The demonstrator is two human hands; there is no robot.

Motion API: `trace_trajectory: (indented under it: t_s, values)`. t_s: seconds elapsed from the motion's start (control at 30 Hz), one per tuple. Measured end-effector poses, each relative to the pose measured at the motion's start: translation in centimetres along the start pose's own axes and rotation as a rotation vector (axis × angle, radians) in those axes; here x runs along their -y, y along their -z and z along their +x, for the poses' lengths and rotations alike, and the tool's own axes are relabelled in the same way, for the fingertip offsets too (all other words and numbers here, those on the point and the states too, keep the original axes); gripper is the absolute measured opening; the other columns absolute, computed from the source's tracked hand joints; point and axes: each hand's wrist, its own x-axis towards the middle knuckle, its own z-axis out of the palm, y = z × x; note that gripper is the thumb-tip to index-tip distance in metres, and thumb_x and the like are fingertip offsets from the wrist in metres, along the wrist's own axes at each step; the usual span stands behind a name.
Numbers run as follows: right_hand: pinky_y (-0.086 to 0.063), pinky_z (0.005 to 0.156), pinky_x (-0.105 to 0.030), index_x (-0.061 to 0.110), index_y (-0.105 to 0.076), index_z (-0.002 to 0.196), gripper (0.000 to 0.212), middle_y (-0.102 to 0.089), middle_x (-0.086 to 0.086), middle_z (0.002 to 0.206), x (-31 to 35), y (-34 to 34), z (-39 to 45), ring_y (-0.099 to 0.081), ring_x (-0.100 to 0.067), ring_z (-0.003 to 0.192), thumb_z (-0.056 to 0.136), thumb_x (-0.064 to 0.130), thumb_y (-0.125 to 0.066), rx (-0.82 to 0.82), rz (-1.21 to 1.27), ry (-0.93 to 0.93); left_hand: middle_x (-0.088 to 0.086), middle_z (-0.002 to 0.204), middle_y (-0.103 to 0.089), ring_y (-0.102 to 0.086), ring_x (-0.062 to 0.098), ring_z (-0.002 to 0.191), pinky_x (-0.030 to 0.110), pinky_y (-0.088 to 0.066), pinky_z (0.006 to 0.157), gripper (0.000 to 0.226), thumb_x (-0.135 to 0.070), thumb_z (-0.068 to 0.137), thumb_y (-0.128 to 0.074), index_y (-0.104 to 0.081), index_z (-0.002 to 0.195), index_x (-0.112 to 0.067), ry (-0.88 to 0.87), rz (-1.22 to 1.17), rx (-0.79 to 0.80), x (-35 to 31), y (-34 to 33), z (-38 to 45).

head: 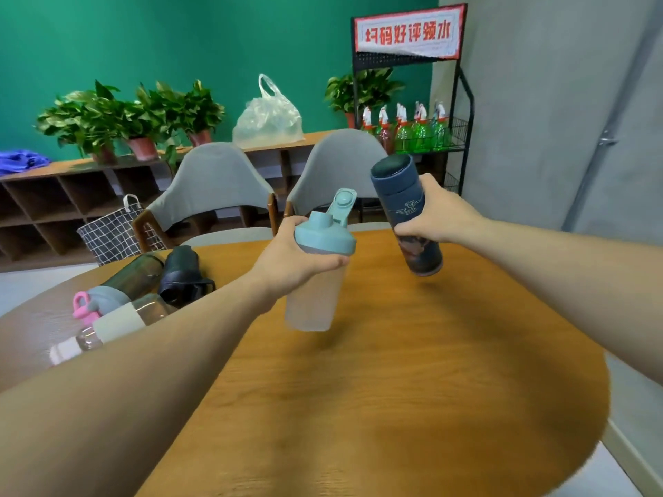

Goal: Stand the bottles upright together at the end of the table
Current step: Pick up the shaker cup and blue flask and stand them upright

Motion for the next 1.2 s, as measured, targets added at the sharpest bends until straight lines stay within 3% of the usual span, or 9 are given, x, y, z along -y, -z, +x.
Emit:
trace_trajectory:
  t_s: [0.07, 0.2, 0.47, 0.57, 0.67, 0.8, 0.9, 1.03, 1.2]
  values:
    - [-0.054, 0.079, -0.040, 0.022, -0.036, 0.130, 0.078, -0.057, 0.001, 0.111, -2.0, 1.1, -0.4, -0.059, -0.024, 0.098, 0.068, 0.038, -0.081, -0.025, 0.047, -0.064, -0.004, 0.122, -0.054, -0.055, 0.017, 0.110, 0.037, -0.050, 0.090, 0.081, -0.034, 0.068, -0.088, -0.031, 0.127, -0.031, -0.021, -0.029, -0.027, -0.8, -2.1, 1.1]
    - [-0.055, 0.084, -0.044, 0.019, -0.036, 0.128, 0.079, -0.056, -0.001, 0.113, -6.2, 3.0, -0.7, -0.059, -0.024, 0.102, 0.067, 0.035, -0.084, -0.086, 0.142, -0.170, -0.003, 0.122, -0.051, -0.055, 0.016, 0.108, 0.033, -0.049, 0.084, 0.089, -0.033, 0.069, -0.088, -0.030, 0.135, -0.024, -0.067, -0.047, -0.049, -2.0, -6.8, 3.7]
    - [-0.054, 0.083, -0.040, 0.018, -0.036, 0.123, 0.075, -0.057, -0.006, 0.117, -14.3, 5.2, -0.2, -0.059, -0.023, 0.103, 0.068, 0.022, -0.087, -0.155, 0.257, -0.312, -0.011, 0.105, -0.046, -0.052, 0.013, 0.100, 0.029, -0.045, 0.078, 0.086, -0.027, 0.068, -0.089, -0.028, 0.129, -0.023, -0.115, -0.052, -0.041, -3.3, -16.9, 9.7]
    - [-0.053, 0.083, -0.038, 0.016, -0.036, 0.128, 0.077, -0.058, -0.008, 0.121, -16.5, 5.2, 0.3, -0.059, -0.023, 0.104, 0.069, 0.022, -0.087, -0.143, 0.244, -0.329, -0.008, 0.111, -0.047, -0.053, 0.015, 0.105, 0.032, -0.049, 0.085, 0.083, -0.028, 0.066, -0.090, -0.026, 0.119, -0.029, -0.119, -0.066, -0.055, -3.6, -20.1, 11.6]
    - [-0.056, 0.083, -0.039, 0.019, -0.037, 0.127, 0.080, -0.060, -0.006, 0.120, -18.3, 4.9, 1.0, -0.061, -0.023, 0.105, 0.066, 0.024, -0.088, -0.147, 0.254, -0.339, -0.005, 0.118, -0.046, -0.052, 0.017, 0.112, 0.036, -0.050, 0.094, 0.090, -0.029, 0.064, -0.091, -0.027, 0.126, -0.027, -0.120, -0.082, -0.065, -3.7, -22.7, 13.3]
    - [-0.057, 0.082, -0.041, 0.023, -0.035, 0.121, 0.075, -0.058, -0.003, 0.115, -19.6, 4.7, 2.4, -0.061, -0.022, 0.103, 0.067, 0.022, -0.087, -0.155, 0.321, -0.351, 0.002, 0.134, -0.050, -0.051, 0.020, 0.121, 0.042, -0.048, 0.101, 0.116, -0.038, 0.056, -0.093, -0.021, 0.146, -0.026, -0.135, -0.050, -0.081, -3.8, -24.7, 15.0]
    - [-0.056, 0.079, -0.037, 0.022, -0.033, 0.122, 0.074, -0.053, -0.001, 0.114, -19.8, 4.2, 3.6, -0.057, -0.019, 0.102, 0.071, 0.019, -0.086, -0.139, 0.371, -0.345, 0.004, 0.136, -0.045, -0.049, 0.020, 0.121, 0.039, -0.046, 0.100, 0.111, -0.043, 0.060, -0.090, -0.025, 0.147, -0.025, -0.120, 0.030, -0.146, -4.0, -25.2, 16.0]
    - [-0.058, 0.082, -0.043, 0.021, -0.035, 0.130, 0.082, -0.057, -0.003, 0.118, -19.9, 3.4, 5.0, -0.060, -0.022, 0.107, 0.066, 0.023, -0.087, -0.100, 0.402, -0.321, 0.004, 0.134, -0.044, -0.045, 0.019, 0.121, 0.035, -0.043, 0.095, 0.102, -0.047, 0.063, -0.088, -0.030, 0.145, -0.025, -0.079, 0.109, -0.190, -3.6, -25.2, 17.0]
    - [-0.056, 0.075, -0.033, 0.021, -0.033, 0.136, 0.084, -0.055, -0.002, 0.120, -19.8, 3.1, 6.3, -0.058, -0.020, 0.108, 0.070, 0.019, -0.085, -0.027, 0.463, -0.285, 0.006, 0.132, -0.043, -0.046, 0.022, 0.121, 0.036, -0.044, 0.096, 0.101, -0.048, 0.064, -0.087, -0.031, 0.144, -0.023, -0.066, 0.148, -0.235, -3.2, -25.6, 17.2]
